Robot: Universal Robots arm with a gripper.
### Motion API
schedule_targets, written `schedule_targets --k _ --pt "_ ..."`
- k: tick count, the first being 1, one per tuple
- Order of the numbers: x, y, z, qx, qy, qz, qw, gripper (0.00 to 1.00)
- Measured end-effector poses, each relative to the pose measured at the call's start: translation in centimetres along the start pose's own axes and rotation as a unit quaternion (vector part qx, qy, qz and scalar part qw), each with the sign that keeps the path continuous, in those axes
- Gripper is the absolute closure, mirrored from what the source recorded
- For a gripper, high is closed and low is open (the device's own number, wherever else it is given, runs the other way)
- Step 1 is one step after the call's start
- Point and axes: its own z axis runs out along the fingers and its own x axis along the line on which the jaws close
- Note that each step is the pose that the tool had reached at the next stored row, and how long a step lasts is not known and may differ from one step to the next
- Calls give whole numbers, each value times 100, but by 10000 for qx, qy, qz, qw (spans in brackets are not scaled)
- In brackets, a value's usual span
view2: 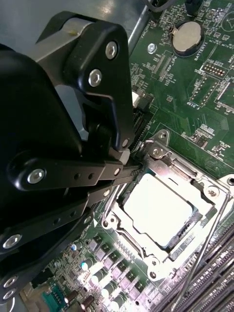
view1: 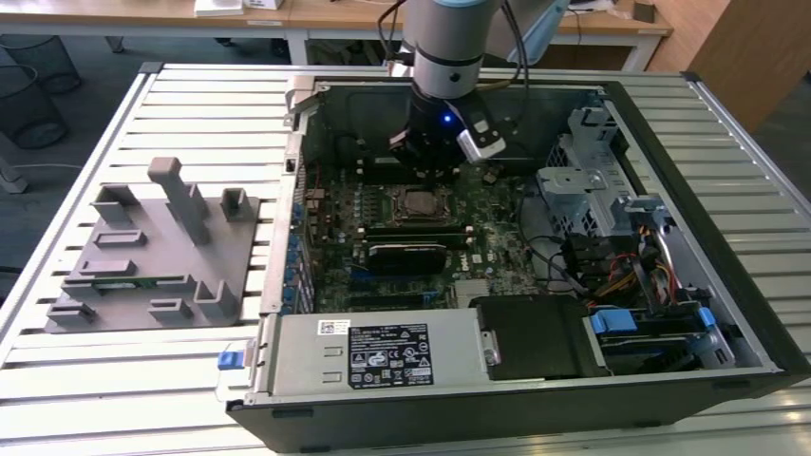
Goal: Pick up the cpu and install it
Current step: 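Install the first cpu locking lever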
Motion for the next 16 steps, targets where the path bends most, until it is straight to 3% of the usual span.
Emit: schedule_targets --k 3,6,9,16 --pt "-9 -4 -8 8 31 0 10000 89" --pt "-13 5 -59 -21 20 -1 10000 89" --pt "-10 4 -128 -21 26 0 10000 89" --pt "-12 4 -114 2 30 0 10000 89"
